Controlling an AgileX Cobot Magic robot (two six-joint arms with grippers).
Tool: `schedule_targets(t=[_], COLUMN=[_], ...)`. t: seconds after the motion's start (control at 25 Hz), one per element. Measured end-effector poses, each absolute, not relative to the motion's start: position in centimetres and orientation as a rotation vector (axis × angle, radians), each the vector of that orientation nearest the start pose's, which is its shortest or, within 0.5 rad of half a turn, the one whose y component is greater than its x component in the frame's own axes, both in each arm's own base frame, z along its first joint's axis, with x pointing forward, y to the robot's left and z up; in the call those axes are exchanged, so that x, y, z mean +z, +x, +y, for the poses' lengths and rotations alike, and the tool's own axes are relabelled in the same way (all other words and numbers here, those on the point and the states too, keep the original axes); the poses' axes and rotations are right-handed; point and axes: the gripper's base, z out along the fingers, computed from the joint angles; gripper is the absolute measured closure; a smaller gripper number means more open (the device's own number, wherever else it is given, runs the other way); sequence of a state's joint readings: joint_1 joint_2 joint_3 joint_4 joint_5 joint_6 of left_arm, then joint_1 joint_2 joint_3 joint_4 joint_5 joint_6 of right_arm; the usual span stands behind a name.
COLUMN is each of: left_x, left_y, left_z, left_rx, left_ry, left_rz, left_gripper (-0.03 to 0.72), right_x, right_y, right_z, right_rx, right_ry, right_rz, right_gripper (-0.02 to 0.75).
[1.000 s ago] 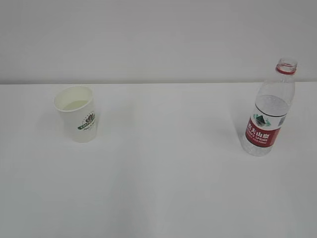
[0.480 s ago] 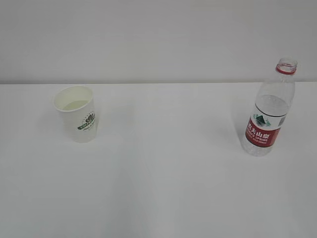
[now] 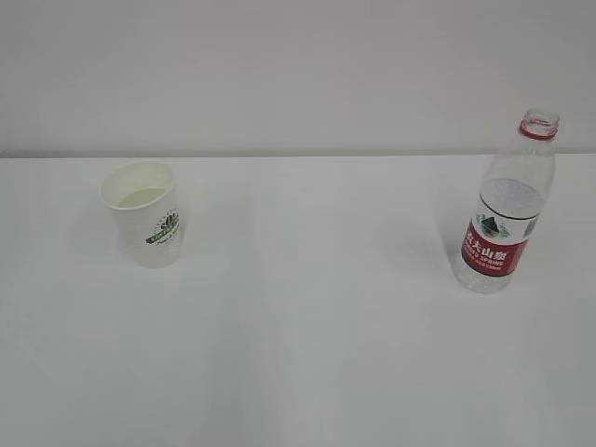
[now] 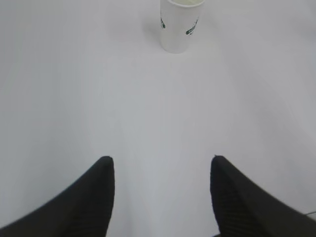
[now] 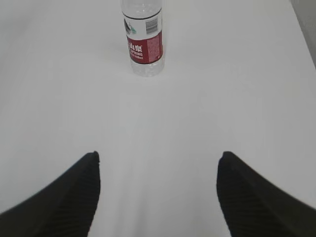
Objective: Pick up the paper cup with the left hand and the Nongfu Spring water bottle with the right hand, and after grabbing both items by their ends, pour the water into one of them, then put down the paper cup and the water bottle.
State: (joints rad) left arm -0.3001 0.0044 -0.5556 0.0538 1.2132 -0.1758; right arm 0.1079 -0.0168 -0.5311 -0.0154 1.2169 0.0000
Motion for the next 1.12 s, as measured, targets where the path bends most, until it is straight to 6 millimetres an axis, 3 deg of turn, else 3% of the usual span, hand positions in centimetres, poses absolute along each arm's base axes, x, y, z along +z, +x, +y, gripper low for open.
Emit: schedule_targets(t=[1.12], left_x=[28.24], left_y=[-1.25], left_z=[1.04], left_rx=[-0.195], left_ry=[0.123], left_rz=[2.109], left_gripper=[0.244], right_x=[26.88], right_y=[-1.12], right_z=[-0.25], right_rx=[0.045], right_ry=[-0.113], right_rz=[2.123], right_gripper=[0.185])
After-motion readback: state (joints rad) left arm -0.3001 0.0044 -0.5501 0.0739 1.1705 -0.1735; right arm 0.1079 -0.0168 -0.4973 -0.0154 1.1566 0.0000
